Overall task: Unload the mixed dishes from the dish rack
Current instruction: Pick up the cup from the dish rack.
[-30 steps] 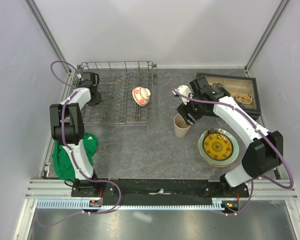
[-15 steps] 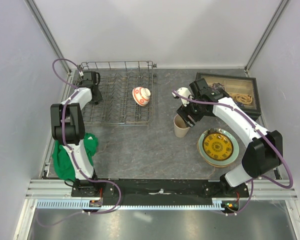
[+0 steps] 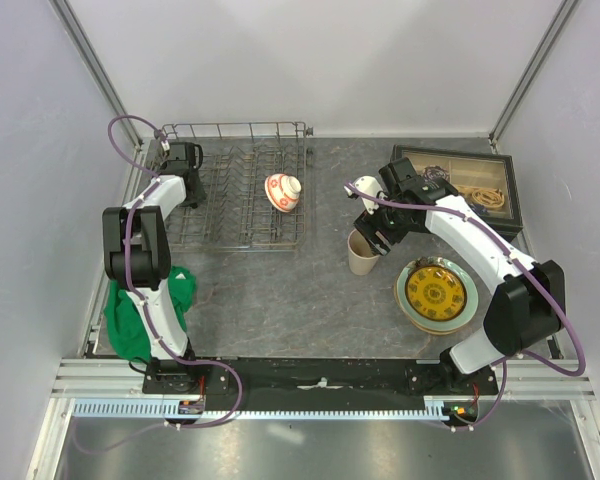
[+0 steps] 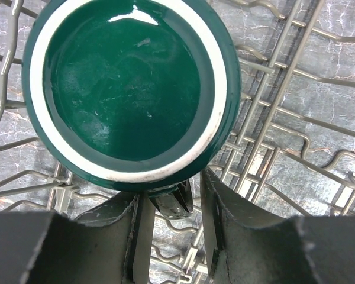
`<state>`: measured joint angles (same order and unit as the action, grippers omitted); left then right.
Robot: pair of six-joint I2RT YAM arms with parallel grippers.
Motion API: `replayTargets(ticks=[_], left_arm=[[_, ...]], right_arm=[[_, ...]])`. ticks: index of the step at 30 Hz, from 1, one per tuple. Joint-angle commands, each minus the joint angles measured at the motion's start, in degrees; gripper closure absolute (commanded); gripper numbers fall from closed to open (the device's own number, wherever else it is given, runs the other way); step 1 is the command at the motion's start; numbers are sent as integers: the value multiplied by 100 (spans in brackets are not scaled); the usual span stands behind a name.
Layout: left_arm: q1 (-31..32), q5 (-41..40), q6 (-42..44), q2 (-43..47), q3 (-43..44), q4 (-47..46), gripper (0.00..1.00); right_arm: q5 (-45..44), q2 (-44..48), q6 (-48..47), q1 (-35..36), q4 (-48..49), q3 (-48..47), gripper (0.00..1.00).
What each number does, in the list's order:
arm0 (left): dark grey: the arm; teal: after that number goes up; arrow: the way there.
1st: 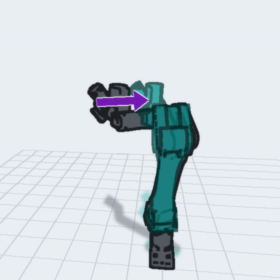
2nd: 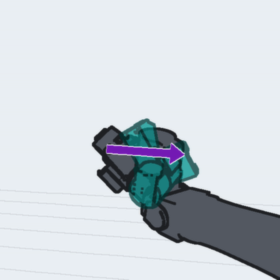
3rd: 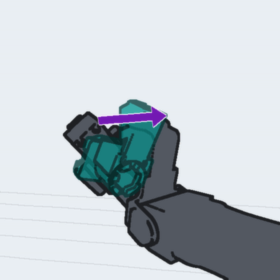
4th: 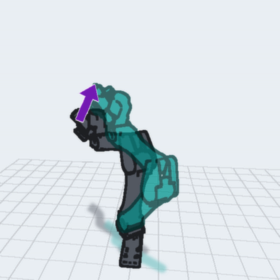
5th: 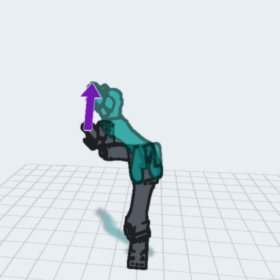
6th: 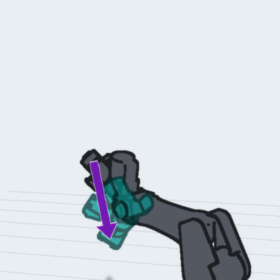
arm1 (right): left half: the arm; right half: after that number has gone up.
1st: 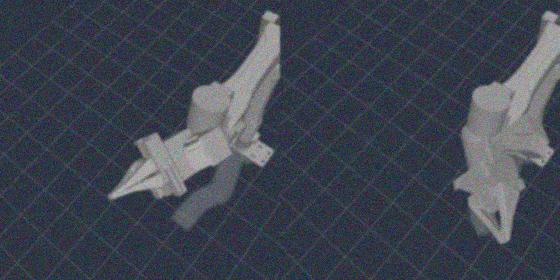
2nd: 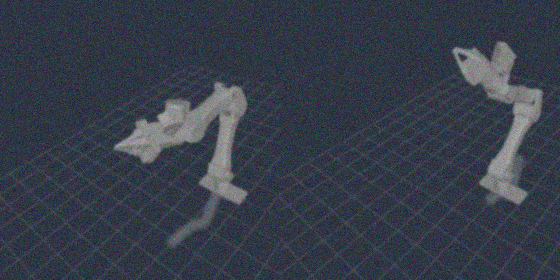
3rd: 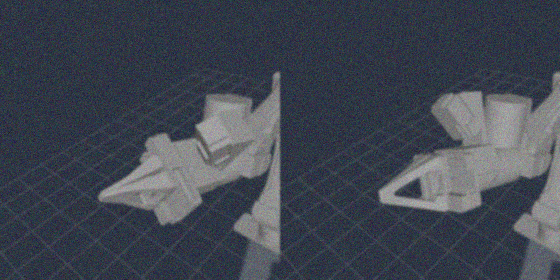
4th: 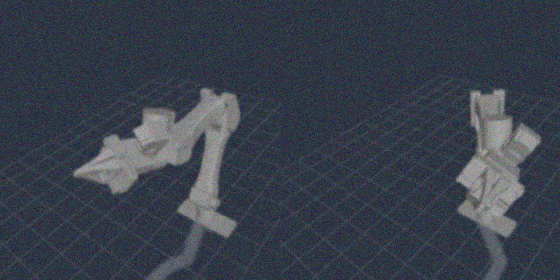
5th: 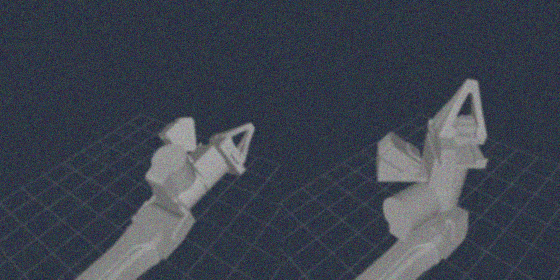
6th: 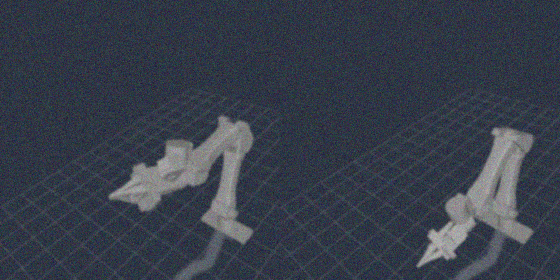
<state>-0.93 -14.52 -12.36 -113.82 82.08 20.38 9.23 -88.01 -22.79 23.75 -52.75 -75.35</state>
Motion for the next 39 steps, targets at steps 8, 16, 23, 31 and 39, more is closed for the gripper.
replayTargets(ticks=[8,16,23,31,39], left_arm=[[5,-112,190,-140,27,-245,61],[5,-59,199,-184,9,-254,67],[5,-7,181,-184,1,-245,70],[14,29,208,-132,-61,-245,94],[5,99,339,61,-87,-254,99]], right_arm=[[96,143,-59,-37,98,3,23],[87,161,-68,-46,90,12,23],[114,152,-68,-72,90,91,23],[166,135,-77,-81,125,135,23],[201,152,-86,-107,177,214,23]])
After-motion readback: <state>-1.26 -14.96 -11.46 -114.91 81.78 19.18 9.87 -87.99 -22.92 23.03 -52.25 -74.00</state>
